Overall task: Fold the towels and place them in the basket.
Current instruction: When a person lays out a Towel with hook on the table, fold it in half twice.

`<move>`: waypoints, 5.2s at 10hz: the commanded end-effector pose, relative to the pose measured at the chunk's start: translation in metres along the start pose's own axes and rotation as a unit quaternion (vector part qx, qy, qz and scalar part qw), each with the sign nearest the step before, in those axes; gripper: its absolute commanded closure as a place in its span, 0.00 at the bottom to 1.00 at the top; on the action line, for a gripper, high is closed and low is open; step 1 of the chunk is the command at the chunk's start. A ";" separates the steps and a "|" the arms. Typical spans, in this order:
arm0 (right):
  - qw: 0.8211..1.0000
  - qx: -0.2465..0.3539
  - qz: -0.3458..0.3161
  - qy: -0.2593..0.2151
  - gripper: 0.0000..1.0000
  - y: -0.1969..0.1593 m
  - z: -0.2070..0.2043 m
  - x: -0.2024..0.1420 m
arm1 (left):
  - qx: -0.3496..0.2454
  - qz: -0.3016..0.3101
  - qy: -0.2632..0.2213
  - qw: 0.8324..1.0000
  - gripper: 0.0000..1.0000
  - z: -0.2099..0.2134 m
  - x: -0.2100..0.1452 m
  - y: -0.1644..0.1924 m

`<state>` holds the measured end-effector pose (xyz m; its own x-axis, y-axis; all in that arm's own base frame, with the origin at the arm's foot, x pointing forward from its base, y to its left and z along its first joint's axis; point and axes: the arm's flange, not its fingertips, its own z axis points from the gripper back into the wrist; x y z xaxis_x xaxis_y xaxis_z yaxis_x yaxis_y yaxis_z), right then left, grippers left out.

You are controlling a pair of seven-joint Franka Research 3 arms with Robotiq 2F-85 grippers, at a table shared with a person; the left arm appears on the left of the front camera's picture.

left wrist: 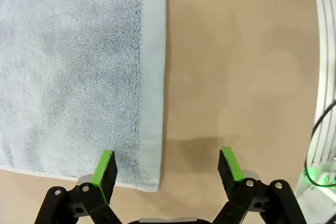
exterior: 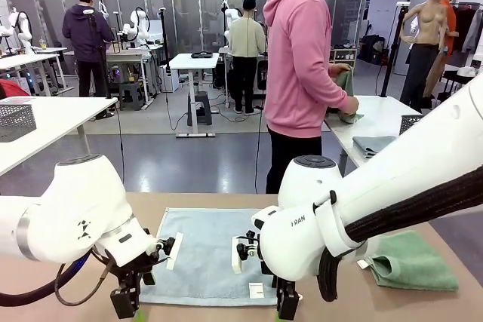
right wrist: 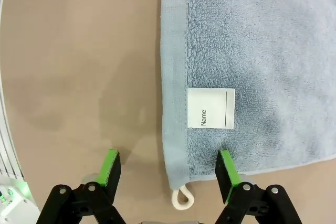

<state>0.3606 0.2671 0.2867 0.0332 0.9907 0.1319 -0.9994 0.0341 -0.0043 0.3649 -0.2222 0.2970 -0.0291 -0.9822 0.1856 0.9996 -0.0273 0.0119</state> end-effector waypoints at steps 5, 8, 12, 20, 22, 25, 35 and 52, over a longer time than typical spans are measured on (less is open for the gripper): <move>1.000 0.008 0.012 -0.005 0.09 -0.009 -0.006 -0.001 | -0.008 -0.008 0.026 1.000 0.03 -0.013 0.007 0.013; 1.000 0.007 0.013 -0.003 0.69 -0.010 -0.007 0.000 | -0.008 -0.006 0.029 1.000 0.65 -0.013 0.005 0.014; 1.000 0.008 0.008 -0.003 0.95 -0.010 -0.006 -0.001 | -0.008 -0.007 0.035 0.999 1.00 -0.013 0.005 0.014; 1.000 0.011 0.007 -0.017 1.00 -0.004 0.016 0.002 | 0.007 -0.004 0.023 1.000 1.00 0.009 0.006 0.007; 1.000 0.023 0.000 -0.015 1.00 0.011 0.040 0.008 | 0.020 -0.011 0.017 1.000 1.00 0.036 0.014 -0.010; 1.000 0.021 0.000 -0.009 1.00 0.039 0.081 0.011 | -0.020 -0.027 0.025 0.999 1.00 0.068 0.020 -0.037; 0.999 -0.034 0.014 -0.009 1.00 -0.045 0.115 0.028 | 0.057 -0.079 0.028 0.995 1.00 0.121 0.030 0.077; 0.998 -0.026 -0.039 0.051 1.00 -0.195 0.052 0.029 | -0.027 -0.063 0.033 0.997 1.00 0.047 0.025 0.233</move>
<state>0.5501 0.2796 0.3444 0.0816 0.9943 0.0682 -0.9953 0.0849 -0.0465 0.5878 -0.2402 0.3500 -0.1605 -0.9770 0.1406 0.9869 -0.1615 0.0045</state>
